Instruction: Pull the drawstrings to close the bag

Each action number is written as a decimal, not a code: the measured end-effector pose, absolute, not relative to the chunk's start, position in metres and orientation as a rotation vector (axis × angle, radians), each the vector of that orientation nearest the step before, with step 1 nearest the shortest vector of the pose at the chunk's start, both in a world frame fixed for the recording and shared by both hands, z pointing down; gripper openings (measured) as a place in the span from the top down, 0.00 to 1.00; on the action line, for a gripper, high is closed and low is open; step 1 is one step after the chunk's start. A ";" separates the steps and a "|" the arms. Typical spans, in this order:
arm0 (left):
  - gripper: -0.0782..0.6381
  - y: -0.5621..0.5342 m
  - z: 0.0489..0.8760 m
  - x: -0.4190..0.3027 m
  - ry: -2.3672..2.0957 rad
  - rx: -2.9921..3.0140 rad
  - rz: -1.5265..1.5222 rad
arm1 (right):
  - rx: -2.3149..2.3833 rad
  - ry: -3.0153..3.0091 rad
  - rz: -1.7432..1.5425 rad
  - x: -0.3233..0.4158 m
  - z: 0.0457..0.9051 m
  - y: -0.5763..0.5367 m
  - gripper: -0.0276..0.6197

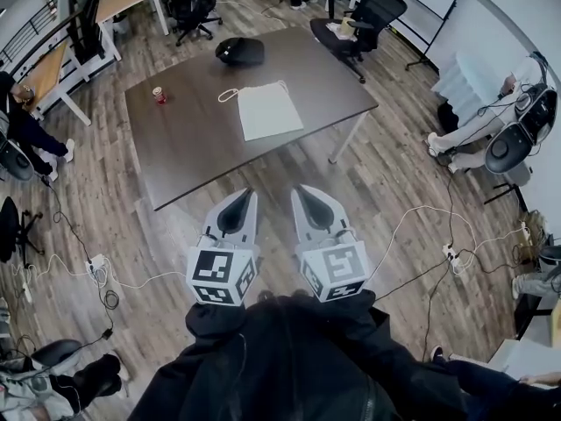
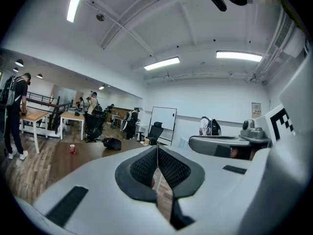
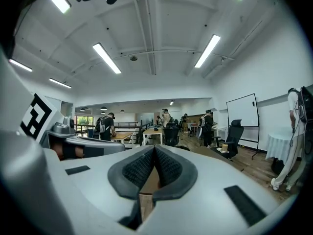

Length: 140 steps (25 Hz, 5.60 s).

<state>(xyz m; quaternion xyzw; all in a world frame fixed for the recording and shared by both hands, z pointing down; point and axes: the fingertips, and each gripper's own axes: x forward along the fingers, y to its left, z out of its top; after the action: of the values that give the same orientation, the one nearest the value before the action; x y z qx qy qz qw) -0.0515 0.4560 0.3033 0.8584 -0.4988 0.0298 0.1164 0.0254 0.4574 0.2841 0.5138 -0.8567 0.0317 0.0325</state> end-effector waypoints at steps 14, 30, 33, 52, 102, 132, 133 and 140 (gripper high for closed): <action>0.85 0.411 0.346 -0.078 -1.451 2.432 0.135 | 1.537 -2.609 0.185 0.004 0.325 0.409 0.92; 0.85 0.132 0.359 -0.043 -1.586 2.319 0.160 | 1.413 -2.705 0.260 0.048 0.340 0.117 0.92; 0.85 0.087 0.359 -0.031 -1.580 2.310 0.161 | 1.387 -2.706 0.277 0.058 0.342 0.069 0.92; 0.85 -0.034 0.454 -0.055 -1.547 2.048 0.304 | 1.260 -2.533 0.548 0.058 0.441 -0.067 0.92; 0.64 -0.216 0.759 -0.150 -1.367 1.499 0.626 | 1.392 -1.843 1.152 0.079 0.746 -0.252 0.67; 0.85 -0.223 0.656 -0.193 -1.706 1.463 0.483 | 1.668 -1.955 0.930 0.121 0.649 -0.258 0.92; 0.85 -0.221 0.652 -0.196 -1.720 1.460 0.480 | 1.680 -1.951 0.922 0.125 0.645 -0.257 0.92; 0.85 -0.206 0.626 -0.226 -1.803 1.425 0.433 | 1.758 -1.918 0.882 0.160 0.624 -0.240 0.92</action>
<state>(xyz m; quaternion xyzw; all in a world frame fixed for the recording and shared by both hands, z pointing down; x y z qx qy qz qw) -0.2263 -0.2061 0.6256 0.5609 -0.7096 0.1703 0.3909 0.1603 -0.2405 0.6244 0.6276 -0.6845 0.3148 0.1961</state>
